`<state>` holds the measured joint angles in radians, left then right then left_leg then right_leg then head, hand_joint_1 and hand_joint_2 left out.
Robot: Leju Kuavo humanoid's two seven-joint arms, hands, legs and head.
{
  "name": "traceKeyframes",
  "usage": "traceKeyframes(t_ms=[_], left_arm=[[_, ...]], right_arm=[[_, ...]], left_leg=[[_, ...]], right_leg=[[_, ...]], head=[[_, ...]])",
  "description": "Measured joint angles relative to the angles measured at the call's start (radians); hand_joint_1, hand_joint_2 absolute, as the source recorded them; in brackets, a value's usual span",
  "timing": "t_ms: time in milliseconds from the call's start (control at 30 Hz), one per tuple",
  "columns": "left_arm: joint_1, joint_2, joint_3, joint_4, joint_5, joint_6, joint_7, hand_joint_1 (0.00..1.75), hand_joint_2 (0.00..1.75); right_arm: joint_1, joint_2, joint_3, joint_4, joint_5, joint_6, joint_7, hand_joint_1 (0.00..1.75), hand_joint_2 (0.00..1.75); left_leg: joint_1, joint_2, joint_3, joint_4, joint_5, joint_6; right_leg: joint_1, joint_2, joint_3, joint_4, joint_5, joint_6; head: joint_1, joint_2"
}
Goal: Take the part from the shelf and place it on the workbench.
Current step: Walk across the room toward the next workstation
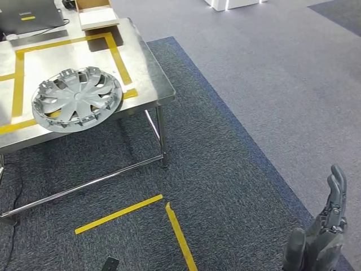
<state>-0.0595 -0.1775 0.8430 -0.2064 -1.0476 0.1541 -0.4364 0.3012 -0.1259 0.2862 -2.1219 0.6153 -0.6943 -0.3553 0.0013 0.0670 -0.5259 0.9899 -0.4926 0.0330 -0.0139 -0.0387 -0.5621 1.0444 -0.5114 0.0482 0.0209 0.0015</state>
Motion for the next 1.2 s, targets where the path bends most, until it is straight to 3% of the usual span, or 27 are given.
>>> traceKeyframes(t_ms=[67, 133, 200, 267, 333, 367, 400, 433, 500, 533, 600, 667, 700, 733, 800, 833, 867, 900, 933, 1000, 1067, 1133, 1200], left_arm=[[-0.001, 0.001, 0.002, 0.0, 0.0, 0.002, 0.0, 0.0, 0.0], [-0.002, 0.001, 0.003, 0.0, 0.003, 0.004, 0.0, 0.0, 0.0], [-0.003, 0.003, 0.009, 0.0, 0.015, 0.007, -0.001, 0.0, 0.0], [-0.004, 0.007, 0.02, 0.0, 0.032, 0.011, -0.003, 0.0, 0.0], [-0.001, 0.011, 0.034, 0.0, 0.046, 0.016, -0.004, 0.0, 0.0], [0.0, 0.014, 0.042, 0.0, 0.052, 0.019, -0.004, 0.0, 0.0], [0.001, 0.018, 0.05, 0.0, 0.057, 0.021, -0.004, 0.0, 0.0], [0.001, 0.021, 0.057, 0.0, 0.061, 0.024, -0.005, 0.0, 0.0], [0.001, 0.031, 0.069, -0.001, 0.066, 0.027, -0.005, 0.0, 0.0], [0.001, 0.036, 0.075, -0.001, 0.066, 0.029, -0.005, 0.0, 0.0], [0.002, 0.045, 0.084, -0.001, 0.068, 0.033, -0.005, 0.0, 0.0], [0.002, 0.05, 0.09, -0.002, 0.07, 0.039, -0.004, 0.0, 0.0], [0.002, 0.053, 0.092, -0.003, 0.072, 0.041, -0.003, 0.0, 0.0], [0.001, 0.056, 0.096, -0.004, 0.073, 0.043, -0.002, 0.0, 0.0], [0.003, 0.062, 0.106, -0.005, 0.075, 0.045, -0.001, 0.0, 0.0], [0.005, 0.064, 0.111, -0.005, 0.076, 0.045, -0.001, 0.0, 0.0], [0.007, 0.066, 0.115, -0.005, 0.077, 0.045, 0.0, 0.0, 0.0], [0.007, 0.067, 0.119, -0.005, 0.077, 0.045, 0.0, 0.0, 0.0], [0.007, 0.067, 0.122, -0.005, 0.077, 0.045, 0.0, 0.0, 0.0], [0.005, 0.067, 0.127, -0.005, 0.076, 0.044, 0.0, 0.0, 0.0], [0.005, 0.067, 0.13, -0.005, 0.075, 0.044, 0.0, 0.0, 0.0], [0.003, 0.066, 0.132, -0.005, 0.074, 0.042, 0.0, 0.0, 0.0], [-0.001, 0.064, 0.132, -0.005, 0.073, 0.041, -0.002, 0.0, 0.0]], right_arm=[[0.003, 0.001, 0.0, -0.006, -0.001, 0.0, -0.002, 0.0, 0.0], [0.01, 0.002, -0.002, -0.01, -0.003, 0.0, -0.005, 0.0, 0.0], [0.019, 0.004, -0.005, -0.016, -0.005, -0.001, -0.01, 0.0, 0.0], [0.024, 0.008, -0.007, -0.021, -0.006, -0.001, -0.014, 0.0, 0.0], [0.034, 0.012, -0.01, -0.023, -0.007, -0.001, -0.019, 0.0, 0.0], [0.04, 0.013, -0.011, -0.023, -0.008, -0.001, -0.021, 0.0, 0.0], [0.045, 0.014, -0.012, -0.024, -0.008, -0.001, -0.023, 0.0, 0.0], [0.05, 0.016, -0.014, -0.025, -0.009, -0.001, -0.025, 0.0, 0.0], [0.056, 0.022, -0.017, -0.03, -0.011, -0.001, -0.027, 0.0, 0.0], [0.058, 0.024, -0.018, -0.033, -0.012, -0.001, -0.029, 0.0, 0.0], [0.064, 0.026, -0.022, -0.037, -0.014, -0.002, -0.032, 0.0, 0.0], [0.073, 0.027, -0.028, -0.042, -0.016, -0.002, -0.036, 0.0, 0.0], [0.077, 0.027, -0.032, -0.045, -0.017, -0.003, -0.038, 0.0, 0.0], [0.08, 0.027, -0.036, -0.047, -0.018, -0.003, -0.039, 0.0, 0.0], [0.085, 0.029, -0.042, -0.05, -0.018, -0.003, -0.043, 0.0, 0.0], [0.088, 0.031, -0.046, -0.05, -0.018, -0.003, -0.045, 0.0, 0.0], [0.091, 0.034, -0.049, -0.05, -0.018, -0.003, -0.047, 0.0, 0.0], [0.095, 0.036, -0.053, -0.05, -0.018, -0.003, -0.048, 0.0, 0.0], [0.098, 0.038, -0.057, -0.051, -0.018, -0.003, -0.05, 0.0, 0.0], [0.101, 0.041, -0.061, -0.054, -0.018, -0.003, -0.051, 0.0, 0.0], [0.102, 0.043, -0.062, -0.059, -0.018, -0.003, -0.052, 0.0, 0.0], [0.107, 0.046, -0.065, -0.061, -0.018, -0.003, -0.052, 0.0, 0.0], [0.114, 0.048, -0.069, -0.063, -0.015, -0.004, -0.052, 0.0, 0.0]], left_leg=[[-0.004, 0.013, 0.0, 0.003, -0.001, -0.01], [-0.005, 0.025, 0.001, 0.003, -0.001, -0.021], [-0.001, 0.003, -0.006, 0.029, -0.025, -0.034], [0.003, -0.038, -0.043, 0.127, -0.088, -0.043], [0.005, -0.054, -0.097, 0.258, -0.146, -0.045], [0.005, -0.056, -0.112, 0.294, -0.152, -0.044], [0.004, -0.057, -0.109, 0.287, -0.136, -0.042], [0.004, -0.062, -0.088, 0.242, -0.102, -0.039], [0.005, -0.098, -0.03, 0.106, -0.03, -0.029], [0.006, -0.115, -0.008, 0.053, -0.012, -0.025], [0.005, -0.13, 0.003, 0.016, -0.012, -0.021], [0.006, -0.113, 0.003, 0.008, -0.008, -0.014], [0.008, -0.103, 0.003, 0.004, -0.005, -0.009], [0.01, -0.092, 0.004, 0.0, -0.002, -0.004], [0.009, -0.069, 0.002, -0.002, -0.001, 0.0], [0.009, -0.056, 0.002, -0.001, -0.001, 0.001], [0.008, -0.043, 0.001, -0.001, -0.001, 0.001], [0.008, -0.031, 0.001, -0.001, -0.002, 0.001], [0.008, -0.02, 0.002, -0.001, -0.002, 0.001], [0.006, -0.002, 0.005, 0.0, -0.005, -0.004], [0.0, 0.014, 0.008, 0.002, -0.009, -0.014], [-0.002, 0.03, 0.01, 0.003, -0.009, -0.024], [0.002, 0.016, 0.008, 0.016, -0.023, -0.036]], right_leg=[[0.004, -0.013, 0.033, -0.058, 0.008, -0.01], [0.006, 0.003, 0.029, -0.059, 0.013, -0.023], [0.004, 0.016, 0.029, -0.064, 0.019, -0.035], [0.001, 0.03, 0.029, -0.067, 0.024, -0.043], [0.002, 0.048, 0.026, -0.066, 0.026, -0.047], [0.003, 0.059, 0.025, -0.065, 0.026, -0.047], [0.004, 0.071, 0.025, -0.064, 0.027, -0.048], [0.004, 0.083, 0.025, -0.062, 0.027, -0.048], [0.005, 0.105, 0.023, -0.057, 0.026, -0.046], [0.006, 0.115, 0.018, -0.054, 0.027, -0.043], [0.004, 0.132, 0.007, -0.05, 0.031, -0.031], [0.002, 0.139, -0.006, -0.048, 0.032, -0.019], [0.003, 0.124, -0.014, -0.036, 0.023, -0.014], [0.004, 0.103, -0.031, -0.003, 0.002, -0.01], [0.003, 0.059, -0.084, 0.113, -0.06, -0.004], [0.002, 0.051, -0.112, 0.175, -0.086, -0.002], [0.001, 0.047, -0.128, 0.212, -0.095, 0.001], [0.001, 0.043, -0.126, 0.214, -0.086, 0.002], [0.001, 0.037, -0.105, 0.178, -0.062, 0.002], [0.004, 0.005, -0.029, 0.043, -0.007, -0.002], [0.008, -0.019, 0.021, -0.044, 0.013, -0.011], [0.012, -0.009, 0.024, -0.056, 0.014, -0.023], [0.009, 0.006, 0.021, -0.058, 0.019, -0.035]], head=[[-0.001, 0.0], [-0.001, 0.0], [-0.003, 0.0], [-0.006, 0.0], [-0.007, 0.0], [-0.007, 0.0], [-0.007, 0.0], [-0.007, 0.0], [-0.007, 0.0], [-0.007, 0.0], [-0.006, 0.0], [-0.006, 0.0], [-0.005, 0.0], [-0.001, 0.0], [0.004, 0.0], [0.005, 0.0], [0.005, 0.0], [0.005, 0.0], [0.005, 0.0], [0.005, 0.0], [0.004, 0.0], [0.003, 0.0], [0.002, 0.0]])
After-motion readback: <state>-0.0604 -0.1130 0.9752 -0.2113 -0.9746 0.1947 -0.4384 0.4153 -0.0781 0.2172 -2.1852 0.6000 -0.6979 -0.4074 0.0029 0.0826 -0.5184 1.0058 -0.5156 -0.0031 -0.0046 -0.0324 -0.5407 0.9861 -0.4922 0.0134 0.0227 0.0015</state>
